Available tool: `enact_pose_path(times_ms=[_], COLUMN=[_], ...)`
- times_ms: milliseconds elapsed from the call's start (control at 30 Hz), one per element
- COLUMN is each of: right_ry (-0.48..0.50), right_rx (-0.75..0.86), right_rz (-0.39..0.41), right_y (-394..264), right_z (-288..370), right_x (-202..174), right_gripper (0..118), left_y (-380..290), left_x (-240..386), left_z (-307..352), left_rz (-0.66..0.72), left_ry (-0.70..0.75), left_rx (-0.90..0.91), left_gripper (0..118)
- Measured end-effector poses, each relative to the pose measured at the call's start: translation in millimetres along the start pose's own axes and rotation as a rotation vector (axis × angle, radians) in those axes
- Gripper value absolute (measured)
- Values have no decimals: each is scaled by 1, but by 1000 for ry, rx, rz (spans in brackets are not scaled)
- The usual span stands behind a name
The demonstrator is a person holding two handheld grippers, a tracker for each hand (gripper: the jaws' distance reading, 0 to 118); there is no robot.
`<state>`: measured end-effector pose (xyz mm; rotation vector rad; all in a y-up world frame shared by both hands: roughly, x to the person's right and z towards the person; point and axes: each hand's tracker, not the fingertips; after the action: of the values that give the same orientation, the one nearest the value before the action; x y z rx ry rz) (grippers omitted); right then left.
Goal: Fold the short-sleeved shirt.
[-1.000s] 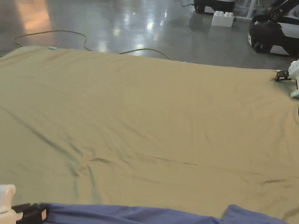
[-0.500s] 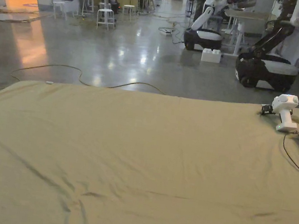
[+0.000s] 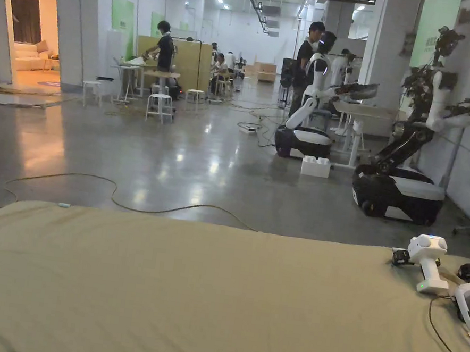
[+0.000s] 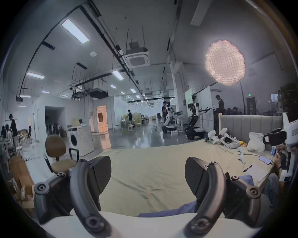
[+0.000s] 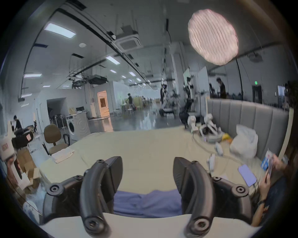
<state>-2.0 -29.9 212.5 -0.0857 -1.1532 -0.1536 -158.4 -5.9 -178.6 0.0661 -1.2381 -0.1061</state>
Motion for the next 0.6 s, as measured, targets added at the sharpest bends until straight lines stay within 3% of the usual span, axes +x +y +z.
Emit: enact_pose_path(times_ms=[33,67,100,133,167,200,233,300,600], right_ry=[8,18,8,-19,-6,17,18,21,49], right_rx=[2,14,31,56,68,64,64,80,76], right_rz=[32,57,80,101,107,118,127,134,115], right_y=[5,9,13,15,16,19,20,19,17], right_z=[1,2,4,5,7,8,8,9,6], right_x=[-5,-10,-15,-20,-22,-25,-28,-33,-31], right_gripper=[16,0,0,0,0,0,0,0,0], left_y=[8,13,17,20,22,25,25,27,18], left_x=[2,5,7,9,10,12,15,12,3], left_z=[2,4,7,7,10,12,14,18,-1], left_rz=[1,3,6,5,3,7,0,31,91], left_ry=[-12,-9,3,5,11,16,69,-46,-80], left_rx=[-2,0,15,40,61,71,94,64,-1], left_gripper=[91,82,64,55,55,6,0,0,0])
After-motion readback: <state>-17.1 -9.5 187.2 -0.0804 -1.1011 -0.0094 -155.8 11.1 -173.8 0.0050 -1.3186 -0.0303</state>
